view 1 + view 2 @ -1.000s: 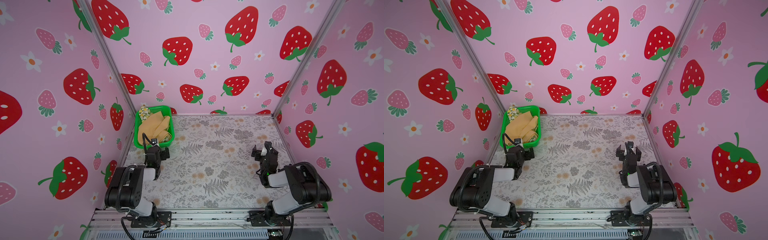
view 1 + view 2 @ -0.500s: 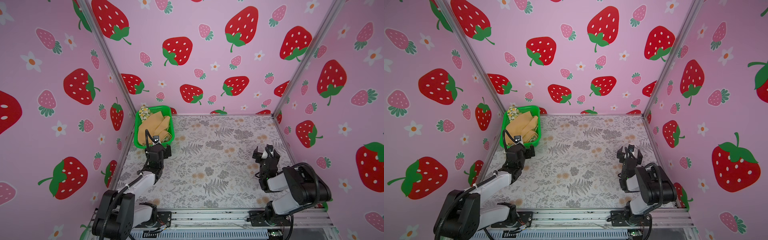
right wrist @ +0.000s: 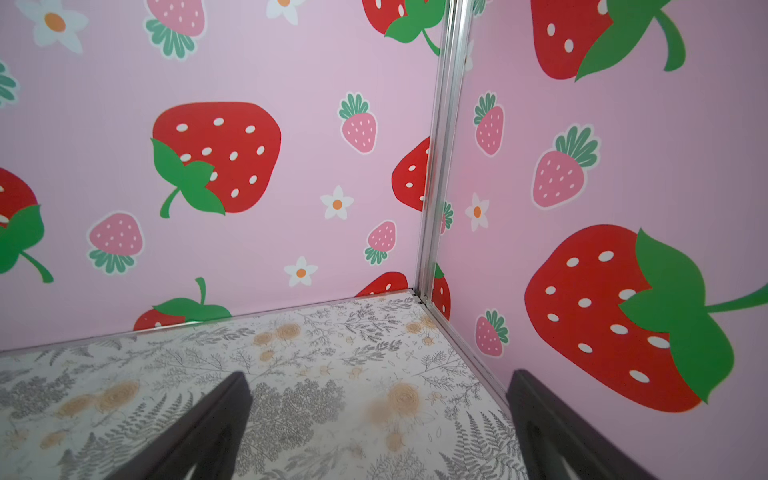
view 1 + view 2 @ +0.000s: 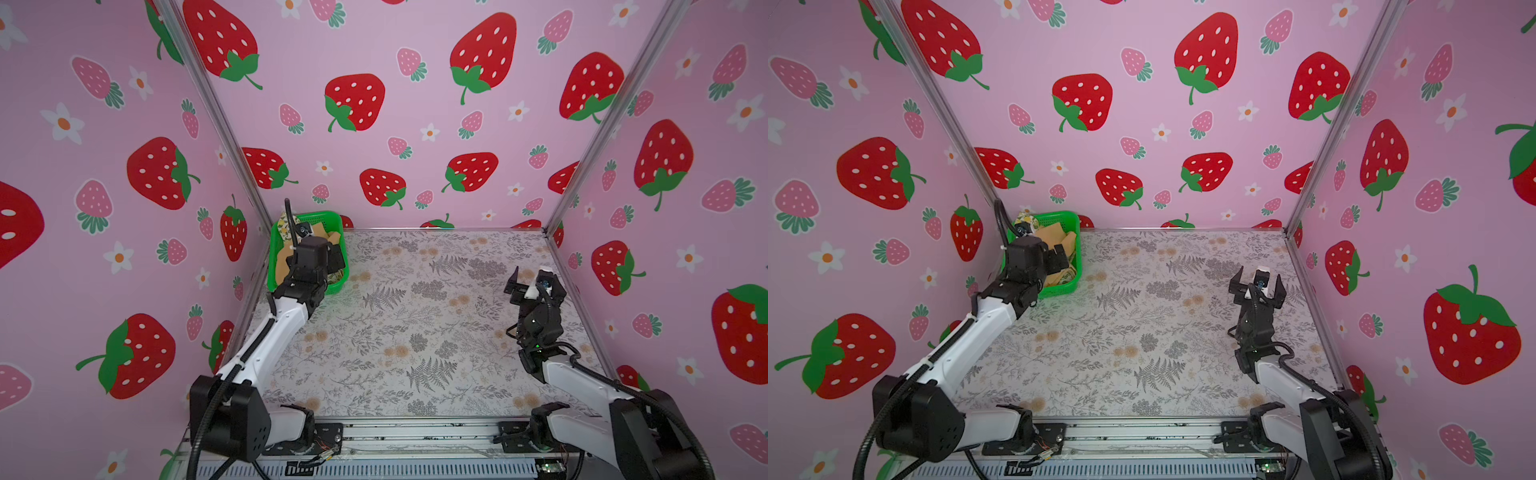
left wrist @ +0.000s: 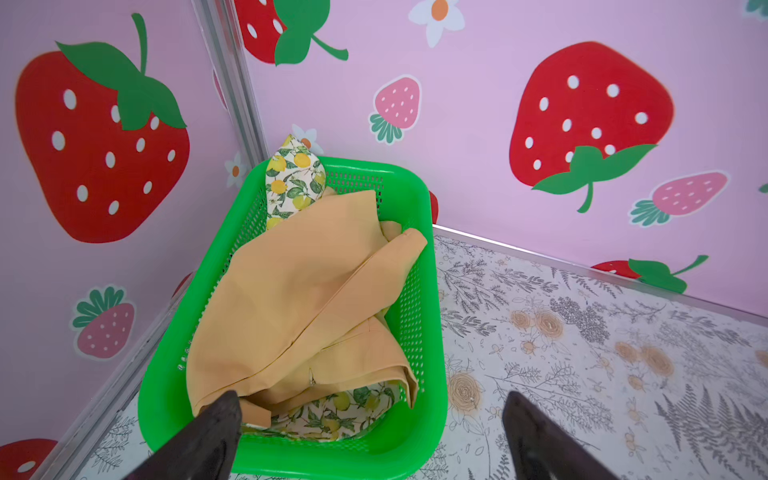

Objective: Fold and stack skirts
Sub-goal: Pick up the skirt from the basket.

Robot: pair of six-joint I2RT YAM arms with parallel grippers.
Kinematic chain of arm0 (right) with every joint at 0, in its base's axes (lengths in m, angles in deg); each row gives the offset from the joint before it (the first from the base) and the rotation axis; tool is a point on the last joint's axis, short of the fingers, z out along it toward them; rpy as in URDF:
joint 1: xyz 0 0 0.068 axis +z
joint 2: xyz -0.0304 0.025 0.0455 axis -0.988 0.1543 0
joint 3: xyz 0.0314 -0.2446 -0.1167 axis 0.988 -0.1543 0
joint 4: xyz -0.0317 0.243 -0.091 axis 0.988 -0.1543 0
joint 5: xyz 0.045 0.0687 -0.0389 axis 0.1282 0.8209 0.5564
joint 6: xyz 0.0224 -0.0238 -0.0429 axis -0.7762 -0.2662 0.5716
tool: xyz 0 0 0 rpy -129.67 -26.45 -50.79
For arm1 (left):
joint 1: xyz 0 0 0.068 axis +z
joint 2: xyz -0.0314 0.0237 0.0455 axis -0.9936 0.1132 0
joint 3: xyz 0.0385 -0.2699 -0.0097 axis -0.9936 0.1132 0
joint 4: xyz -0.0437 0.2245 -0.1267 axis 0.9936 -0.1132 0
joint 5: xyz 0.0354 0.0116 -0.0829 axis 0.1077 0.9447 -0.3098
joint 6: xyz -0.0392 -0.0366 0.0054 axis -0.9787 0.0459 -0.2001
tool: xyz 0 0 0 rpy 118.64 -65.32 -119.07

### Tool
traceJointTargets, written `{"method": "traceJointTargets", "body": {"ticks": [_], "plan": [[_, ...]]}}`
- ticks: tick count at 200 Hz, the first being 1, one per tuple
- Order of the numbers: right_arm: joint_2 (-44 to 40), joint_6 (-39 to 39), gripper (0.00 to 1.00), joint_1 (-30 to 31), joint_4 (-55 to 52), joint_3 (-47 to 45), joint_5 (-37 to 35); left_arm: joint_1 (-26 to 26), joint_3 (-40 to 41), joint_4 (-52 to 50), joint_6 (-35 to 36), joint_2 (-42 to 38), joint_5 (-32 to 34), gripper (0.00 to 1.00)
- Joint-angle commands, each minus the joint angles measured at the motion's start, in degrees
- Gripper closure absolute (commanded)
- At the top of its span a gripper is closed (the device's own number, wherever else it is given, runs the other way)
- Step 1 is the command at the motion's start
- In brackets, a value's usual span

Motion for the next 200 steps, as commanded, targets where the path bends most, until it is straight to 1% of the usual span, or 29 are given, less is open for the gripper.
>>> {"method": "traceJointTargets", "body": {"ticks": [1,17,31,47,60,77,95,134,151,168,187,200], "plan": [[-1.8,-5.5,0.0,1.2,-15.8,4.4,1.6,3.0,-9.7,-15.5,-4.7,8.7,-0.3,0.01],[-0.8,-9.3,0.0,1.5,-24.6,10.3,3.3,5.6,-16.1,-19.1,-5.7,14.9,-3.0,0.01],[1.2,-12.5,0.0,1.7,-32.5,15.3,5.2,7.1,-20.9,-20.9,-4.3,19.9,-5.1,0.01],[3.2,-14.4,0.0,2.1,-37.3,19.6,6.9,8.2,-27.0,-24.1,-2.3,25.2,-6.9,0.01],[4.3,-15.3,0.0,2.4,-39.2,21.2,8.0,8.6,-32.0,-26.9,0.1,30.1,-8.3,0.01],[4.9,-16.2,0.0,3.1,-40.6,22.7,8.6,9.0,-38.9,-31.3,3.2,36.1,-7.7,0.01],[5.1,-16.8,0.0,3.8,-41.2,23.4,8.8,9.8,-44.3,-34.1,4.4,41.0,-8.3,0.01],[5.8,-17.5,0.0,4.4,-43.5,25.1,9.4,11.4,-52.2,-39.3,5.3,48.9,-10.7,0.0],[6.0,-17.7,0.0,4.7,-43.9,25.5,10.0,12.1,-54.0,-40.2,5.6,51.0,-11.8,0.02],[6.1,-18.2,0.0,4.9,-44.1,25.9,10.5,12.8,-55.0,-40.6,5.6,52.6,-13.4,0.06],[6.1,-19.1,0.0,5.2,-44.2,26.1,10.7,13.2,-56.7,-42.3,5.8,54.7,-14.8,0.15],[6.1,-19.5,0.0,5.4,-44.3,26.2,10.8,13.3,-57.6,-43.2,5.8,55.8,-15.8,0.24]]}}
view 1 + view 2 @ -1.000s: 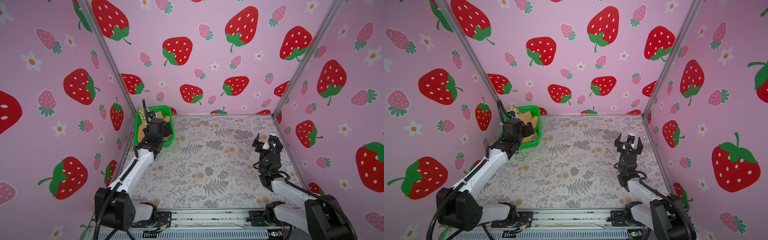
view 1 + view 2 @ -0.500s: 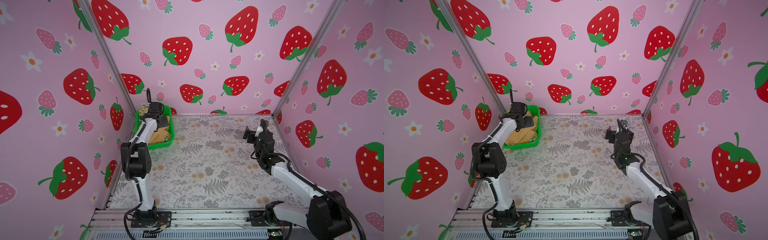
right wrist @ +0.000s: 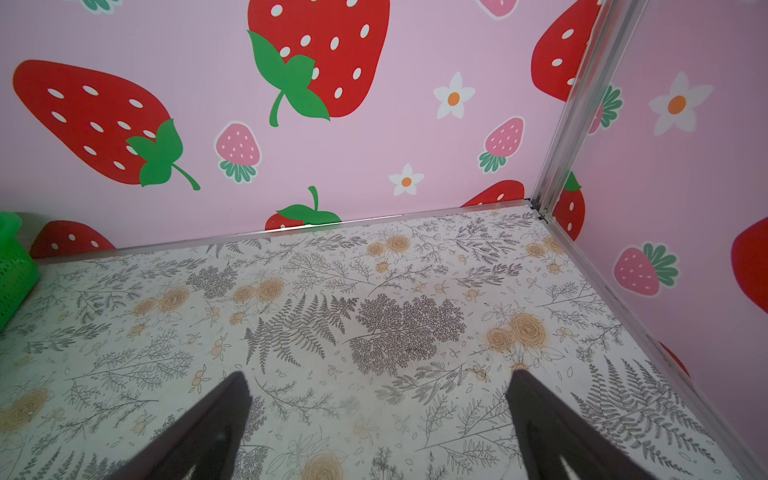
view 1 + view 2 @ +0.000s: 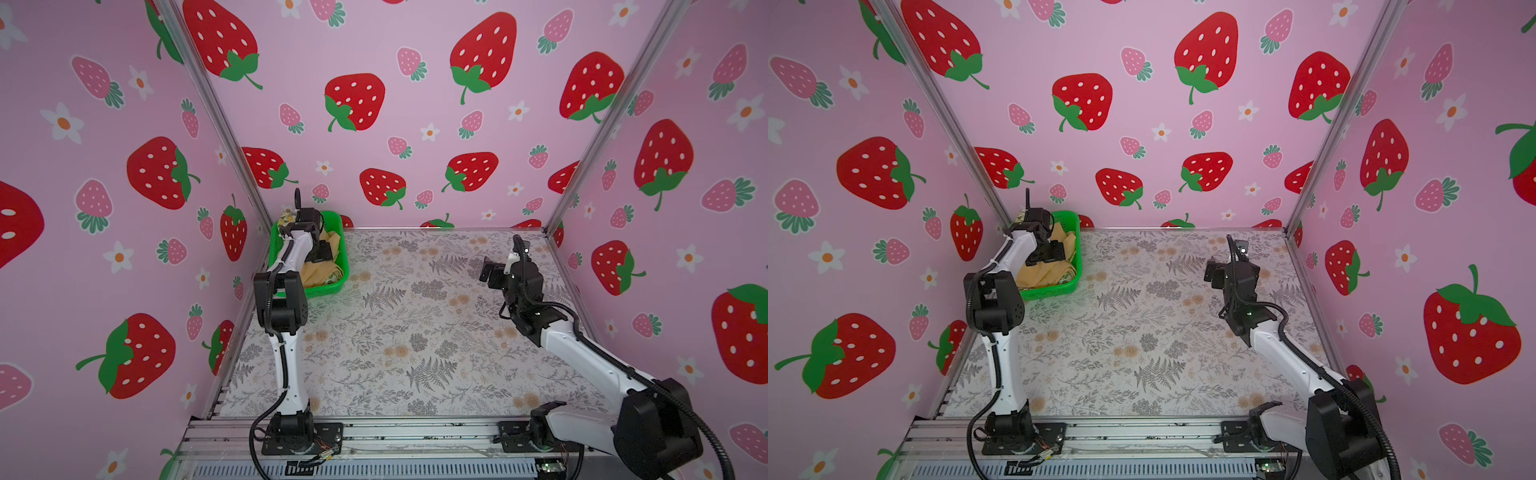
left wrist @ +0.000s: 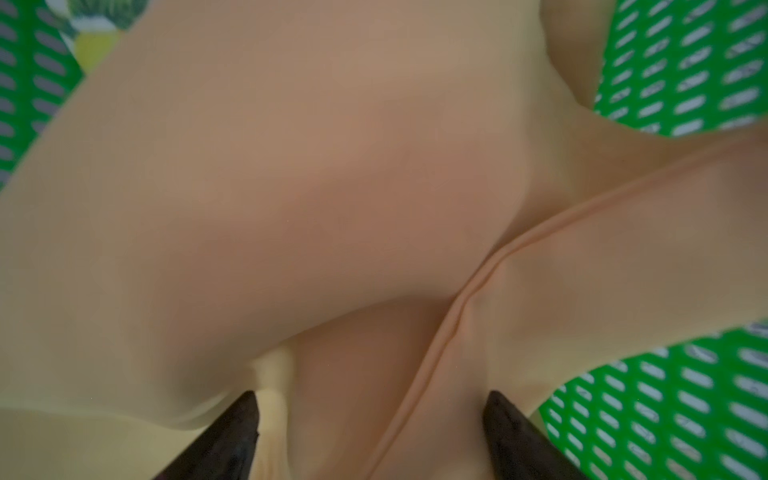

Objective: Fold and stack skirts
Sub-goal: Pick up the skirt from the basket.

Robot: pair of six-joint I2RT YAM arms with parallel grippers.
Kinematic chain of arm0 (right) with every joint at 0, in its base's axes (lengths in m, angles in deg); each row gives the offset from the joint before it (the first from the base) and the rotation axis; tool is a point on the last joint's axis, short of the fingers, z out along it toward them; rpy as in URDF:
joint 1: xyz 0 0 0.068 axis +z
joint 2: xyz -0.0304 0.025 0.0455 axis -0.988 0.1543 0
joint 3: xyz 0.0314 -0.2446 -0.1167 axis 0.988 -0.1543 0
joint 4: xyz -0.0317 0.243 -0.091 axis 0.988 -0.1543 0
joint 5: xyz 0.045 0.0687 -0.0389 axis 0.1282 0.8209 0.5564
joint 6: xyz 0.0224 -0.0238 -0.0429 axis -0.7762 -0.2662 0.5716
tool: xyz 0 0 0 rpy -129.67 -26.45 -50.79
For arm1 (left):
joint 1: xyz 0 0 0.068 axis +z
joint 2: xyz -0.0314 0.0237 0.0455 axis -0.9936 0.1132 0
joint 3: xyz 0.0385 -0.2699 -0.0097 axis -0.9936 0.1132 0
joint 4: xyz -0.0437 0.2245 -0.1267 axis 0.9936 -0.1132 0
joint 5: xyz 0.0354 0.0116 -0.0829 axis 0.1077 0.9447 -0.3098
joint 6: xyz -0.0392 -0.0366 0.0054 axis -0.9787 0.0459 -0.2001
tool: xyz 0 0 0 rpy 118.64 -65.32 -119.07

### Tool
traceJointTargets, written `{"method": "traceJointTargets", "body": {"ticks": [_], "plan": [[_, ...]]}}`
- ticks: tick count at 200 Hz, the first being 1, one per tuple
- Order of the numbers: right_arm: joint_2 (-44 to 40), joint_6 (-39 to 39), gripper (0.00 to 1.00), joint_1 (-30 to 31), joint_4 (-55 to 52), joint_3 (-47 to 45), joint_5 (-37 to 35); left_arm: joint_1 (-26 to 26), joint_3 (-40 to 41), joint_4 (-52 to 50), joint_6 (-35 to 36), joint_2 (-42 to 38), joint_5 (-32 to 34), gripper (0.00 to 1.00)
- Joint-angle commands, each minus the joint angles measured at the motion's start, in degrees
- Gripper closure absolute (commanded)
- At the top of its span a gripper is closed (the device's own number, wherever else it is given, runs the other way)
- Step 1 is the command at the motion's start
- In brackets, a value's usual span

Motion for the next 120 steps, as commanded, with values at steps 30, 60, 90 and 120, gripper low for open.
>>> {"method": "traceJointTargets", "body": {"ticks": [30,60,90,120], "plan": [[0.7,-2.5,0.0,0.9,-0.8,1.8,0.5,0.5,-3.1,-4.0,0.3,1.2,-5.4,0.64],[0.8,-2.3,0.0,1.0,-0.4,2.0,0.6,1.4,-3.7,-3.7,-3.4,-0.5,-12.3,1.0],[0.6,-1.9,0.0,1.0,-0.1,1.7,1.5,1.5,-2.0,-0.1,-6.7,-5.1,-20.5,1.0],[0.9,-2.8,0.0,1.1,0.9,0.8,3.4,1.2,-0.3,4.2,-11.8,-11.0,-26.5,1.0]]}}
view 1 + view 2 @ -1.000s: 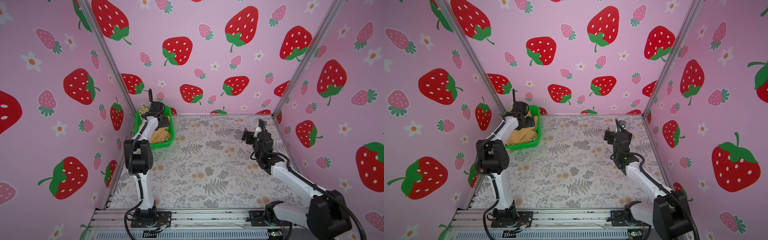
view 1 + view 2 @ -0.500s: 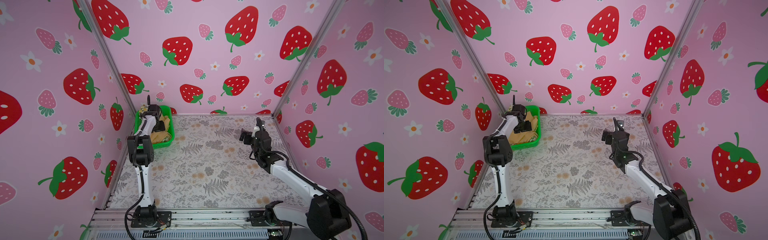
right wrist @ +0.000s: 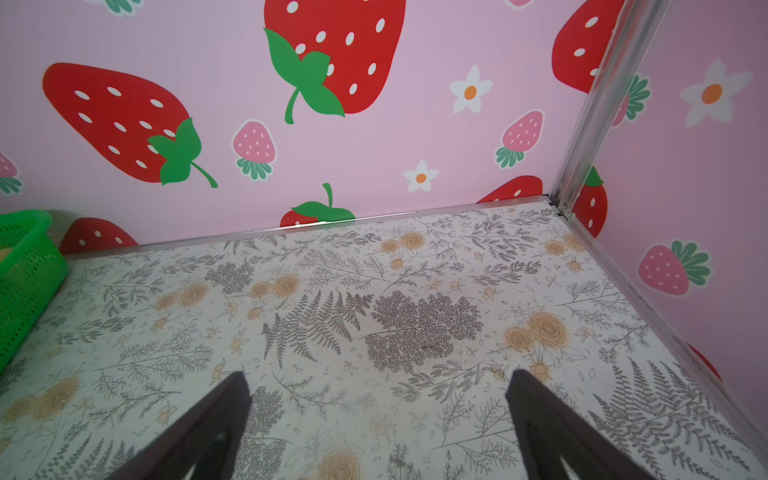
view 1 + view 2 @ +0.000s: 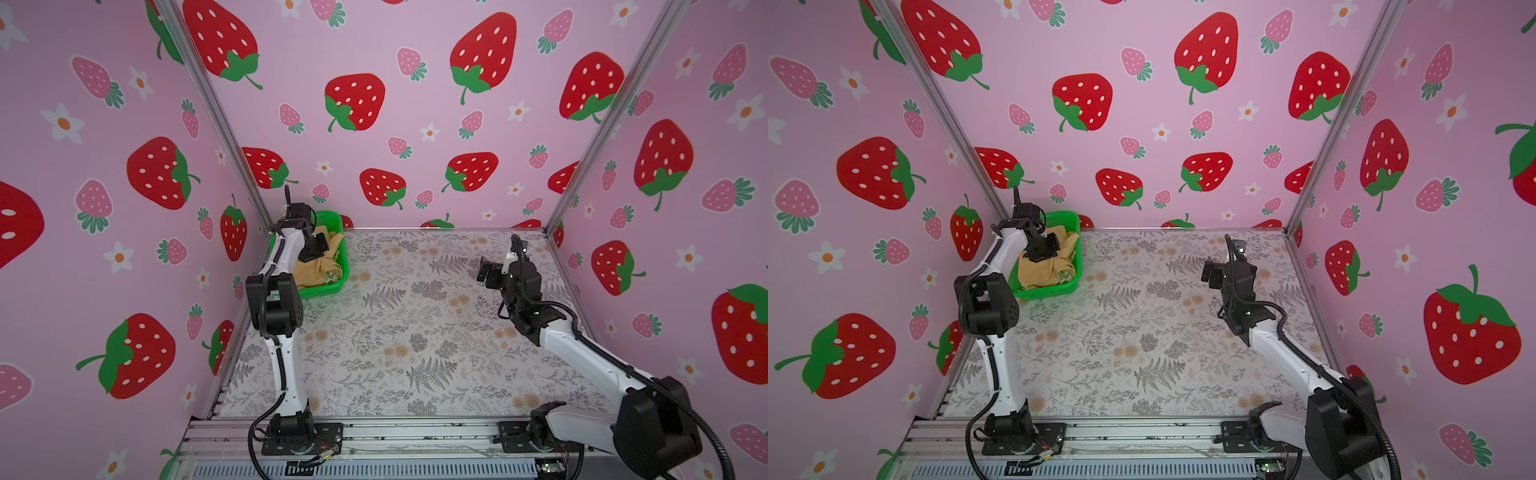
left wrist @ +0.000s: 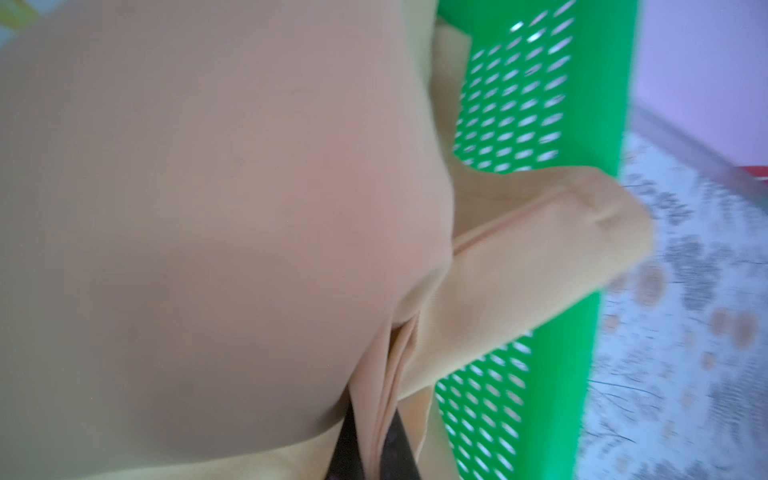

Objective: Fold and stack skirts
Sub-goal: Pick up the skirt from the basket, then place the skirt at the center of the table.

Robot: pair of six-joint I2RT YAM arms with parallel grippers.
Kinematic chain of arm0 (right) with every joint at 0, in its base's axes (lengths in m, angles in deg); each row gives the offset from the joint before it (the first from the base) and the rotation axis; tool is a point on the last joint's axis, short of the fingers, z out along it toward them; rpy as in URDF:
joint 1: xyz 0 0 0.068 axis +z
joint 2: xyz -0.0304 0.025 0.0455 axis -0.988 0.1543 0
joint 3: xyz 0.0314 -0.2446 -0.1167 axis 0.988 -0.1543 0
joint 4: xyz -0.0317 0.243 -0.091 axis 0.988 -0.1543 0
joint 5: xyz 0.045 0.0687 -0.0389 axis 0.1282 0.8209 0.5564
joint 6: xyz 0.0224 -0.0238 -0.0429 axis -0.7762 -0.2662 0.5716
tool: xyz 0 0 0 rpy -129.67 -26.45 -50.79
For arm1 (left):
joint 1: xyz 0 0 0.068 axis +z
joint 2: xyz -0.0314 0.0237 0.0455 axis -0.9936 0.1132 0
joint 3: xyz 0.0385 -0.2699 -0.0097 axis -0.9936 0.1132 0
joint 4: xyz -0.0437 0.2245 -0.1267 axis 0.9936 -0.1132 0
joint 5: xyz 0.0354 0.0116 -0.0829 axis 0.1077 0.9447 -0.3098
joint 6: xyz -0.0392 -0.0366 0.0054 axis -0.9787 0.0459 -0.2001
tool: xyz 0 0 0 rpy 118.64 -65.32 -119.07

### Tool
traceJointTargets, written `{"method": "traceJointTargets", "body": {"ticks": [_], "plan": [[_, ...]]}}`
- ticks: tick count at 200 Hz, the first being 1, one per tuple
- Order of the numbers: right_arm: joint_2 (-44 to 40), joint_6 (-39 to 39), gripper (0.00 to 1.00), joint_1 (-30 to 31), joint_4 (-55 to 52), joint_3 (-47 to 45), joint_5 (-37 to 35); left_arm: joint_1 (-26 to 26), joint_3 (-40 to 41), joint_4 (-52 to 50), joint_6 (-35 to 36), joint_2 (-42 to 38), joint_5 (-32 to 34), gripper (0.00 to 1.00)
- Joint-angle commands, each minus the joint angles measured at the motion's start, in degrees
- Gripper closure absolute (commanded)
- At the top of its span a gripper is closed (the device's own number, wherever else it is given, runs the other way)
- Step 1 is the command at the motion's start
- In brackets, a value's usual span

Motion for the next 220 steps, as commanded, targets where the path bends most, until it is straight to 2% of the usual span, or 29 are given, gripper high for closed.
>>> {"method": "traceJointTargets", "body": {"ticks": [1,49,77,103,124,154,182,203,220], "plan": [[0.4,-1.7,0.0,0.5,1.2,0.3,1.7,-0.8,0.0,4.1,-5.4,-6.8,-8.7,1.0],[0.5,-1.7,0.0,0.5,1.4,1.3,3.6,-5.4,-0.1,7.9,-9.8,-17.4,-12.6,1.0],[-0.3,-1.2,0.0,0.5,1.0,2.9,2.9,-10.7,0.4,10.3,-11.4,-22.7,-14.4,1.0],[-1.9,-0.8,0.01,0.5,0.5,3.8,1.0,-17.9,1.2,11.3,-11.8,-25.2,-14.9,1.0],[-3.6,-0.7,0.0,0.5,0.2,3.6,-0.6,-23.6,5.3,13.6,-11.7,-26.3,-12.5,1.0],[-5.4,-1.2,0.0,0.5,-1.9,3.4,-1.9,-28.9,16.7,21.6,-15.2,-28.2,-11.9,1.0],[-5.9,-1.0,0.0,0.5,-2.7,2.9,-1.1,-33.7,23.2,24.1,-15.7,-29.5,-5.4,1.0],[-5.6,-0.8,0.0,0.5,-3.2,3.2,1.1,-37.1,24.0,23.1,-15.6,-29.3,0.7,1.0],[-5.2,-1.2,0.0,0.5,-3.3,3.3,2.2,-40.8,22.7,21.4,-14.3,-28.5,9.3,1.0]]}}
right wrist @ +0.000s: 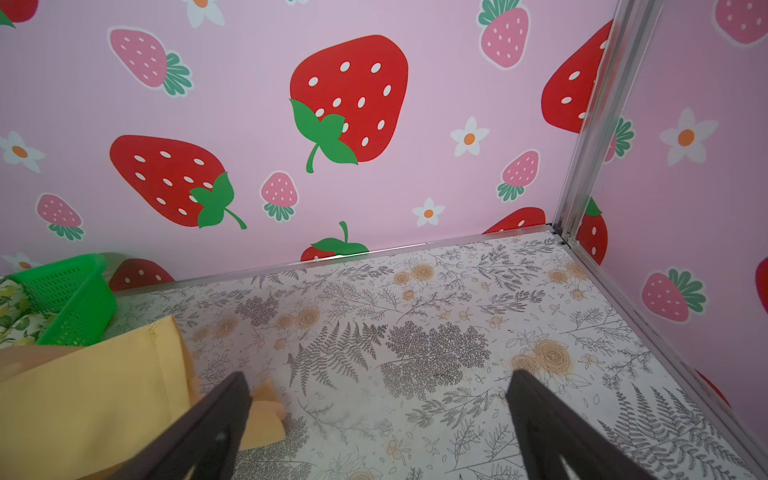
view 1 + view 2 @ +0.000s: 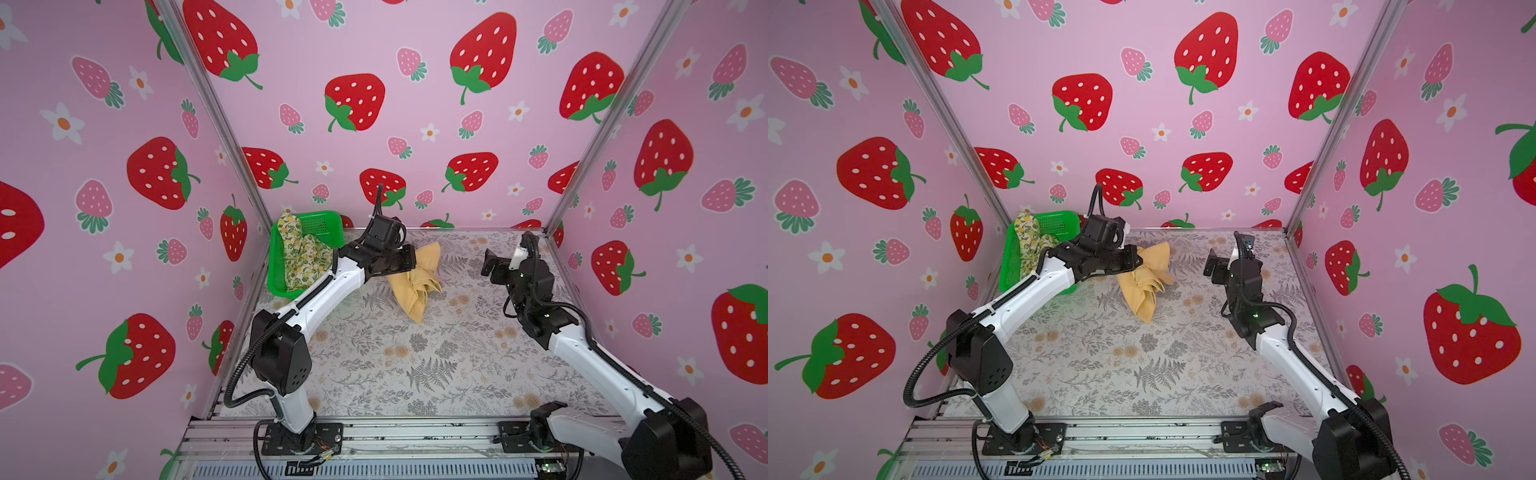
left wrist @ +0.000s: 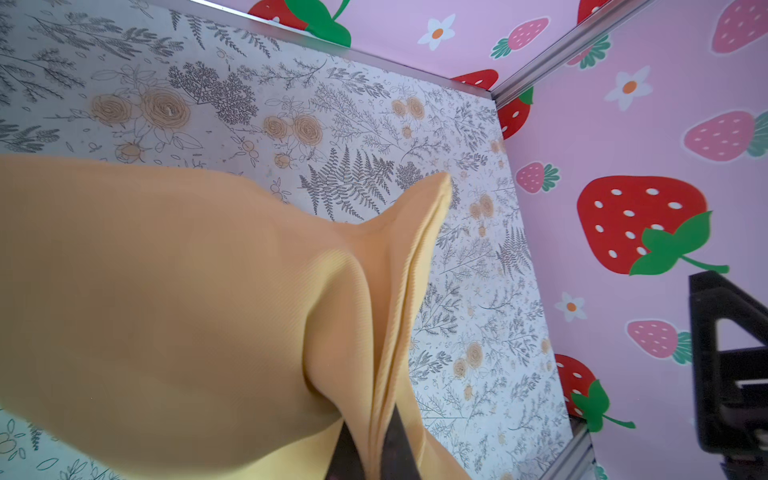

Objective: Fold and stack skirts
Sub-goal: Place the skirt at the center of the table.

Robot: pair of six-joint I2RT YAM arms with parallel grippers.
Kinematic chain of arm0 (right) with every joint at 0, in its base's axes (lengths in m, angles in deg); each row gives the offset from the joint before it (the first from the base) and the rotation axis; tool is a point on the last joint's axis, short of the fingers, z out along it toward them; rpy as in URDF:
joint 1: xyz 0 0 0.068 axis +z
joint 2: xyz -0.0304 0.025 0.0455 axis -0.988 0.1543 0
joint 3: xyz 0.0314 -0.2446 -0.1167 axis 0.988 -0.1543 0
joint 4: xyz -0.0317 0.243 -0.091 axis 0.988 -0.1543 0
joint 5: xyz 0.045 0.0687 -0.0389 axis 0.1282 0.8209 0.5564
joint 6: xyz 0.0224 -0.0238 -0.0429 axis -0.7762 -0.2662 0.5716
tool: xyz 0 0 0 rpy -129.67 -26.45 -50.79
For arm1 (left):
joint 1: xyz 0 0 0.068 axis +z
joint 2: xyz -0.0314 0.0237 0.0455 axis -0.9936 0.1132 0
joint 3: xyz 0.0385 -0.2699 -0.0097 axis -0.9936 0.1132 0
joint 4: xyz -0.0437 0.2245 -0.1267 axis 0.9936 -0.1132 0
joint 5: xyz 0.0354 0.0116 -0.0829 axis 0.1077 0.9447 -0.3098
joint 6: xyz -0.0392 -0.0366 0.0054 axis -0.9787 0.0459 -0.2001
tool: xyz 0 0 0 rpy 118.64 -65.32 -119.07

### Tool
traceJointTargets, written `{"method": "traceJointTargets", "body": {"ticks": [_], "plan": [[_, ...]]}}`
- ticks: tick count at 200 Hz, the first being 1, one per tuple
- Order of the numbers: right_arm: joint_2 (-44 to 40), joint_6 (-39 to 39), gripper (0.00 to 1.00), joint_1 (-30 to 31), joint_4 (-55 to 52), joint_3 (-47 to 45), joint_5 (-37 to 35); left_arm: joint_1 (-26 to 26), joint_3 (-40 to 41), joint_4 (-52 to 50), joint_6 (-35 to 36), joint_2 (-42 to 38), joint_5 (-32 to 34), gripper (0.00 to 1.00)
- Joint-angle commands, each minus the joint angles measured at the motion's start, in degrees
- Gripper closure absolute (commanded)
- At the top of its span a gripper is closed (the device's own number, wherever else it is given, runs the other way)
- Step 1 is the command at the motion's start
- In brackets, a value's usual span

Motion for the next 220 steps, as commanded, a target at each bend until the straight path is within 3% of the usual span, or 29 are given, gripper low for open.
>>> {"method": "traceJointTargets", "body": {"ticks": [1,31,69,80,90,149,161,166,179,184,220], "plan": [[0.1,-0.5,0.0,0.3,-0.8,1.0,1.6,-4.3,-2.7,2.7,0.6,-1.0,12.3,1.0],[-0.7,-1.0,0.0,0.3,-0.4,-0.8,-0.6,-9.3,-6.8,1.2,1.5,5.3,14.5,1.0],[-1.4,-0.3,0.0,0.0,-1.7,-3.3,-6.5,-13.0,-8.4,6.2,-1.2,16.1,10.5,1.0],[-1.5,-0.3,0.0,-0.1,-2.0,-4.0,-8.2,-13.7,-9.7,6.8,-1.5,18.8,10.0,0.95],[-1.7,-0.2,0.0,-0.2,-2.3,-4.4,-9.8,-14.1,-11.2,7.3,-1.6,21.0,8.9,0.85],[-0.8,0.5,0.0,-2.3,-5.0,-3.7,-10.9,-14.0,-14.6,10.3,-2.3,24.9,0.5,0.55],[0.1,0.8,0.0,-2.5,-6.0,-2.9,-10.0,-13.3,-13.5,11.7,-2.5,23.5,-0.9,0.42],[0.5,1.0,0.0,-2.6,-6.4,-2.6,-9.5,-12.6,-12.7,12.6,-2.8,22.7,-1.7,0.3],[1.5,1.7,0.0,-2.5,-6.9,-2.1,-7.6,-10.8,-10.5,14.5,-4.5,20.4,-4.1,0.23],[2.0,2.0,0.0,-2.5,-7.0,-2.0,-6.5,-9.9,-9.3,15.5,-5.3,19.4,-5.0,0.12],[6.2,2.8,0.0,-1.4,-10.0,0.7,2.2,-4.0,-0.3,16.5,-6.9,11.7,-5.8,0.04]]}}
